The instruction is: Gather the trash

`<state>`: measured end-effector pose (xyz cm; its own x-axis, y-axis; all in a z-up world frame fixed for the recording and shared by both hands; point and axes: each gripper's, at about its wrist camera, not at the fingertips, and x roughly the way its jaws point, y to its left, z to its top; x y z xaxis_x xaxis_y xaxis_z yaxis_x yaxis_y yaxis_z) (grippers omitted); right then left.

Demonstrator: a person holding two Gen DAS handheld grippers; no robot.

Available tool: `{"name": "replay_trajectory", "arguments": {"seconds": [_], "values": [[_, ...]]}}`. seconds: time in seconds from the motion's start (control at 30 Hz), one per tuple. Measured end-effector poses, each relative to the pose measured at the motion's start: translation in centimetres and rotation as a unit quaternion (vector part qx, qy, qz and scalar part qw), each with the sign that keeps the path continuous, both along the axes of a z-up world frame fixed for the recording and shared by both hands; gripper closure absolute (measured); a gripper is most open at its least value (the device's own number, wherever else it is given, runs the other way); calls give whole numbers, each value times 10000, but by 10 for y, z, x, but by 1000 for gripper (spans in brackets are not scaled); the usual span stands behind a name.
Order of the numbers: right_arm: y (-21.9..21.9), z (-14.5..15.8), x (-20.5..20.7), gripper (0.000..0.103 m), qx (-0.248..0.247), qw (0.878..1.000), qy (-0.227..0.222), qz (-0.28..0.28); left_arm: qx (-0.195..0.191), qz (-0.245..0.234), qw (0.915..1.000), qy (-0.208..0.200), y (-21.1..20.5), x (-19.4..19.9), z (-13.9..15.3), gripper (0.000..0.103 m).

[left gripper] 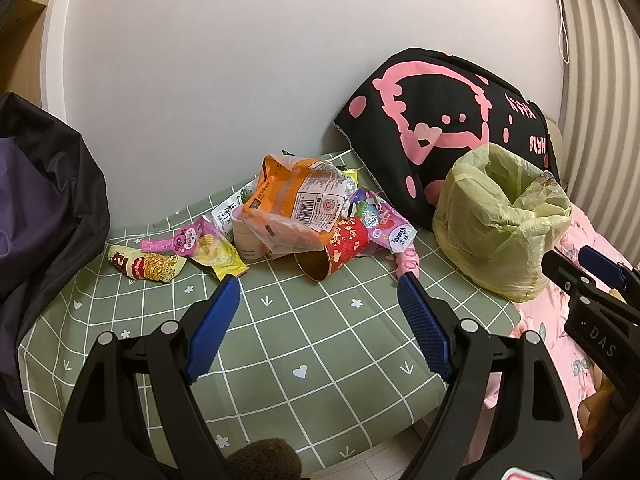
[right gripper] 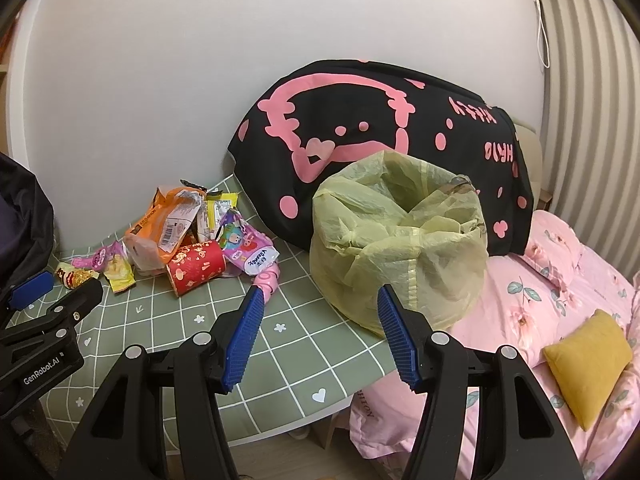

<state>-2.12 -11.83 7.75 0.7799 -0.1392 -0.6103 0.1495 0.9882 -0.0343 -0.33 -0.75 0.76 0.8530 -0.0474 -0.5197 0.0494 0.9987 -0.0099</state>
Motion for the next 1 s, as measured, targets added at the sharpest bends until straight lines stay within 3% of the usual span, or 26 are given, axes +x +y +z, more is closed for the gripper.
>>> {"name": "replay_trajectory", "arguments": {"seconds": [0.4, 0.57, 0.8, 1.0], "values": [[-2, -14, 26, 47, 128, 9997, 223, 27, 48, 152, 9998, 88, 17, 21, -8, 26], [4, -22, 54, 47, 58, 9995, 313, 72, -32, 706, 9973, 216, 61, 52, -15, 26], [25, -39, 97, 47, -94, 9981, 530, 288, -670, 1729, 9804, 664, 159, 100, -39, 16], [43, -54, 127, 47, -174, 9962, 711, 463, -1043, 2002, 9666, 1216, 212, 132, -64, 16]]}}
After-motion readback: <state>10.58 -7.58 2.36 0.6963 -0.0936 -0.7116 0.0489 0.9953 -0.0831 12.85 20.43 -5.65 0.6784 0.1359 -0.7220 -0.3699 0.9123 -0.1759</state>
